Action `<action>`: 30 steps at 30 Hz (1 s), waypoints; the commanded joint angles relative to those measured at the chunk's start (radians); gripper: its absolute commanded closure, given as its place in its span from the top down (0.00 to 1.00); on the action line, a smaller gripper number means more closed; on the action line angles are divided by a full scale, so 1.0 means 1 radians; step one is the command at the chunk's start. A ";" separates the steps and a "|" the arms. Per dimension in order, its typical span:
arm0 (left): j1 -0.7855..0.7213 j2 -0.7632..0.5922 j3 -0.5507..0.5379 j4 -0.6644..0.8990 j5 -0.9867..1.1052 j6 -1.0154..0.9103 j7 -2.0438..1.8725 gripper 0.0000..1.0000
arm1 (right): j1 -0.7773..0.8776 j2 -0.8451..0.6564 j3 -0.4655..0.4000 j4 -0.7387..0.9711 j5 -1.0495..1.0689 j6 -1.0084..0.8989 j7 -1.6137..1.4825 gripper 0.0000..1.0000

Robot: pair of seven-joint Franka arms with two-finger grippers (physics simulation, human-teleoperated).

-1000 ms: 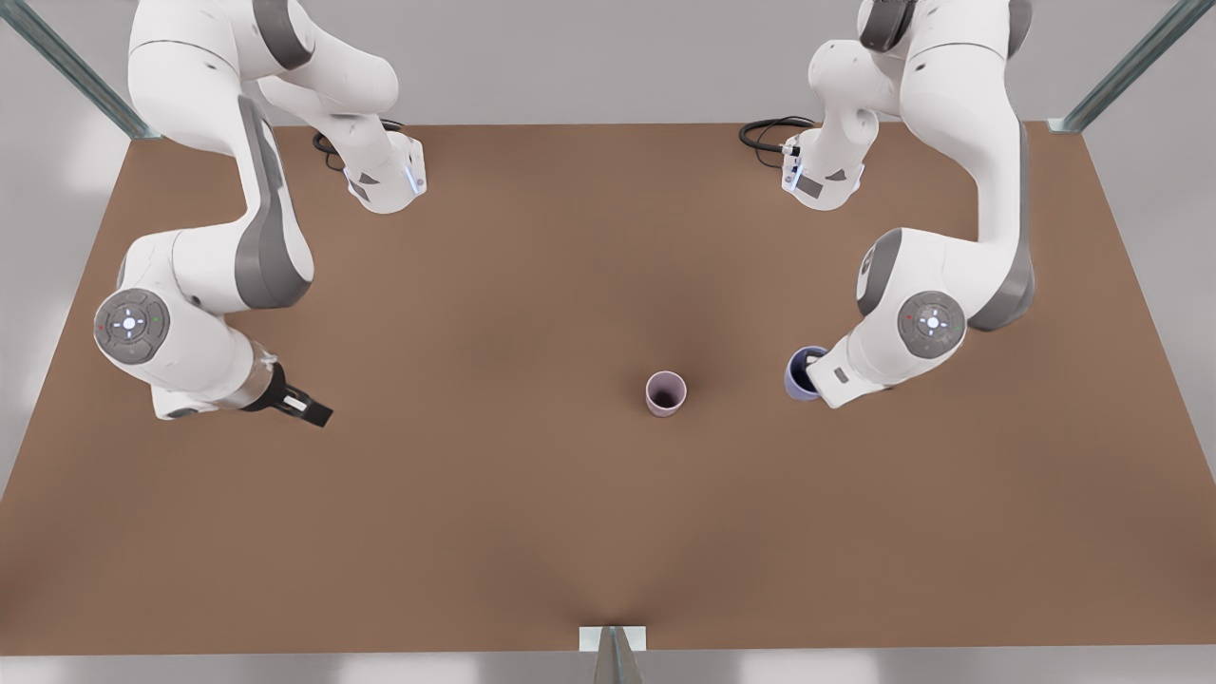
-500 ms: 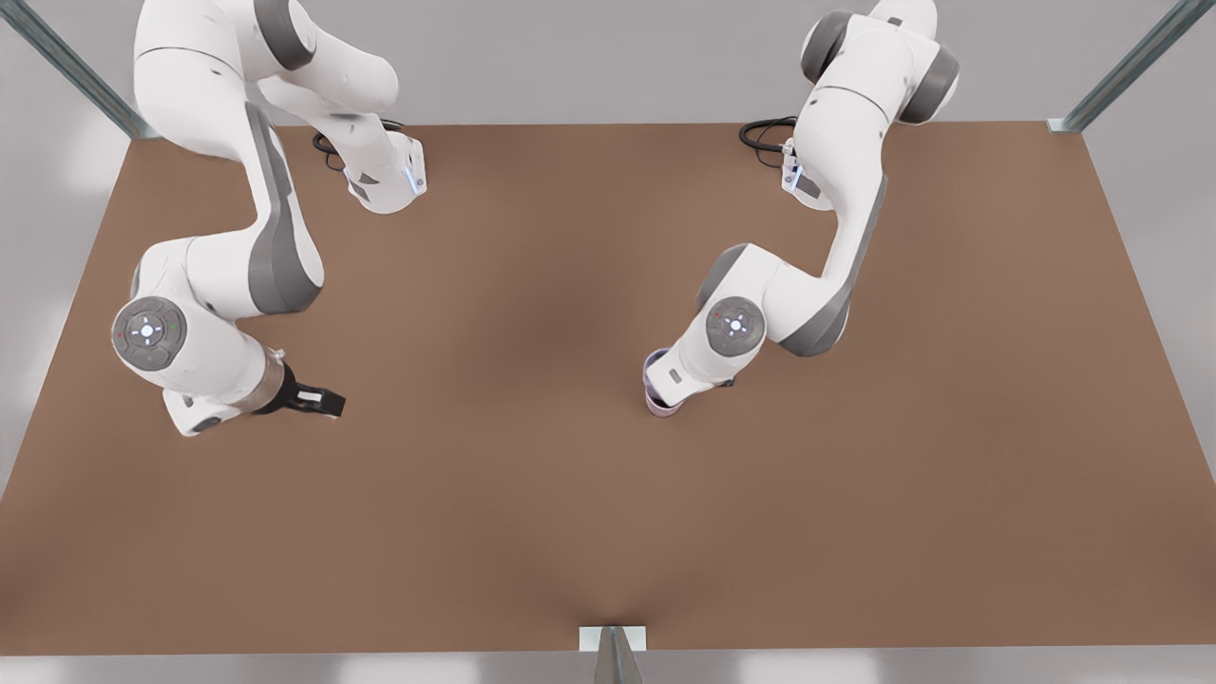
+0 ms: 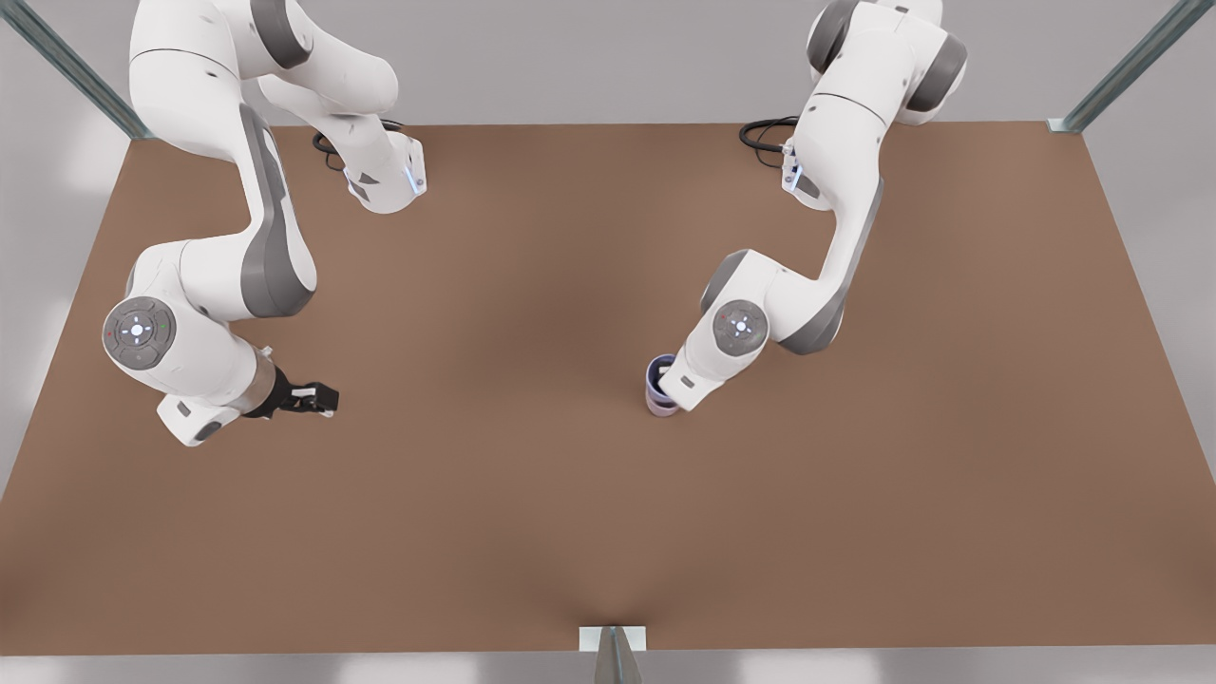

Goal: Stack the cups, with the pink cup at the bottom and the purple cup at the top

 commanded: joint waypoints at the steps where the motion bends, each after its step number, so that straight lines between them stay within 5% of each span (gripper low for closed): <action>1: 0.000 -0.002 0.000 -0.004 -0.003 0.016 -0.150 0.21 | 0.001 -0.001 0.000 0.001 0.000 0.001 -0.173 1.00; 19: -0.001 0.009 0.000 -0.064 -0.005 0.093 -0.150 0.23 | -0.029 0.008 0.000 -0.001 0.005 -0.019 -0.181 1.00; 20: -0.001 0.009 0.000 -0.066 -0.003 0.094 -0.148 0.66 | -0.029 0.008 0.000 -0.001 0.005 -0.021 -0.179 1.00; 22: -0.001 0.009 0.000 -0.078 -0.005 0.119 -0.150 0.99 | -0.029 0.008 0.000 -0.001 0.005 -0.021 -0.176 1.00; 30: 0.000 -0.002 0.000 -0.079 -0.005 0.102 -0.150 0.99 | -0.027 0.008 0.000 0.001 0.005 -0.025 -0.176 1.00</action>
